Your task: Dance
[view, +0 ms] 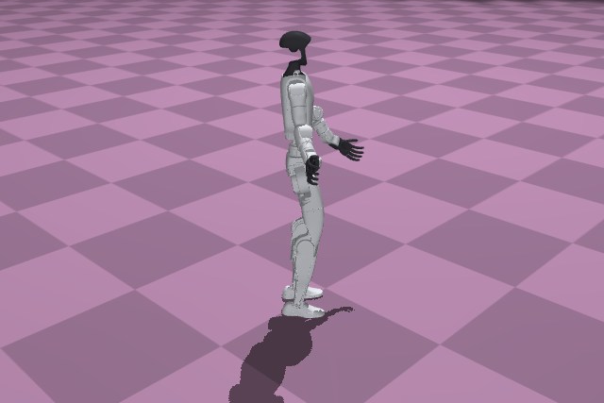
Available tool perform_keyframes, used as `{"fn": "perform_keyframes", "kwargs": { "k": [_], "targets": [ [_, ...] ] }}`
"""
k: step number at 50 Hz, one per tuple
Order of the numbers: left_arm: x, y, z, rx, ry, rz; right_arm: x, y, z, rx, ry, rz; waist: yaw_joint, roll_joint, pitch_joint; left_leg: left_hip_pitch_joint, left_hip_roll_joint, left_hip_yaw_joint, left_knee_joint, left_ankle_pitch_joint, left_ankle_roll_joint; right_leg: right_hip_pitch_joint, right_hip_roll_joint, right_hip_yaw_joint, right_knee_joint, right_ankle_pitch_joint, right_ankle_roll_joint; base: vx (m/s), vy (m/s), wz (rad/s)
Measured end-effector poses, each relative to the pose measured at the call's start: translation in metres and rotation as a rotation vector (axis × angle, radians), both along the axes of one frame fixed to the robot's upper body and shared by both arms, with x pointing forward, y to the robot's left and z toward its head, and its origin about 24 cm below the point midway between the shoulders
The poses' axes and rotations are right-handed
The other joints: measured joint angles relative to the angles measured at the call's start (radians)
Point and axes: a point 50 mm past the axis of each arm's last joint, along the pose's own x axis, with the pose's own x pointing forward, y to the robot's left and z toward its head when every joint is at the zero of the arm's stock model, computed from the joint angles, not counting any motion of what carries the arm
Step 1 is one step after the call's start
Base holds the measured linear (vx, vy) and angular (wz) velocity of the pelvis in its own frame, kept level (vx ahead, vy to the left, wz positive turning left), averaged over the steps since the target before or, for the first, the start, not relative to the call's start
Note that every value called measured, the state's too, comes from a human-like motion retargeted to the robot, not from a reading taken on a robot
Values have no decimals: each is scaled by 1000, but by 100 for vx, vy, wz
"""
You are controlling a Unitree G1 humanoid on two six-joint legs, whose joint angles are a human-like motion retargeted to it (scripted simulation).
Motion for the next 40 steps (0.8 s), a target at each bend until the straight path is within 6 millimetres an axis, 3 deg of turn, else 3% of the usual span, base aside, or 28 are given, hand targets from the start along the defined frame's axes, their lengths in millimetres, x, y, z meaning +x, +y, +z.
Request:
{"fn": "perform_keyframes", "kwargs": {
  "k": [3,5,9,11,13,16,19,21,23,25,27,30,35,38,40],
  "targets": [
    [14,-46,5,-127,-110,-80,16,-6,7,11,73,77,-64,-28,-30,-114,11,21,121,-21,-29,-32,-29,-46,-36,-7,-35,-34,-11,44],
    [16,-76,7,-197,-156,-180,15,-8,9,3,133,73,-84,-44,-45,-172,27,34,220,-18,-58,-35,-39,-62,-46,-16,-46,-10,-12,52],
    [9,-125,7,-257,-166,-464,7,-1,1,-2,208,-34,-74,-59,-36,-306,67,-13,451,103,-123,-50,-40,-68,-35,-29,-52,-10,-10,61],
    [5,-135,7,-221,-145,-560,6,8,-10,26,228,-78,-80,-70,-32,-382,45,-108,543,167,-177,-59,-52,-90,-32,-36,-52,-12,-5,71],
    [-2,-137,3,-156,-106,-625,3,20,-26,84,251,-127,-61,-82,-30,-436,21,-198,612,129,-205,-60,-63,-97,-30,-40,-52,2,-6,17],
    [-14,-128,-7,-40,-18,-714,-3,47,-57,237,278,-204,-10,-94,-12,-455,61,-239,615,15,-120,-42,-79,-86,-31,-42,-47,15,-2,-22],
    [-25,-105,-18,82,98,-747,0,87,-92,452,274,-236,16,-91,-5,-445,128,-265,494,-40,-52,-31,-91,-78,-39,-47,-40,17,4,-12],
    [-33,-83,-25,159,182,-731,1,118,-114,613,274,-211,32,-82,3,-415,128,-341,388,-28,-74,-19,-99,-69,-41,-52,-30,19,6,-10],
    [-41,-60,-30,228,271,-687,4,152,-132,777,284,-154,55,-67,20,-363,103,-430,286,53,-139,3,-105,-57,-40,-57,-18,35,9,-18],
    [-47,-35,-32,281,350,-616,8,186,-147,934,327,-38,69,-42,41,-294,92,-449,213,49,-226,29,-110,-59,-39,-60,-4,31,17,-7],
    [-51,-10,-32,313,401,-525,14,218,-158,1080,416,133,82,-15,59,-240,149,-279,182,8,-201,57,-127,-66,-38,-56,16,32,27,-21],
    [-58,40,-25,348,470,-352,21,263,-168,1320,576,488,107,20,67,-209,118,-270,187,2,-201,62,-152,-37,-34,-44,14,36,31,-82],
    [-55,136,16,485,501,-105,31,339,-163,1773,773,1183,181,65,23,-166,65,-214,137,-7,-164,18,-205,-34,-10,22,0,30,35,-88],
    [-40,191,63,598,446,32,60,364,-149,1825,890,1786,233,82,31,-129,42,-175,124,-6,-148,32,-246,-113,4,74,2,29,26,-69],
    [-25,222,105,681,394,118,78,377,-138,1755,1060,2099,265,95,27,-114,27,-157,114,-3,-134,45,-270,-203,5,106,2,24,21,-47]
  ]
}}
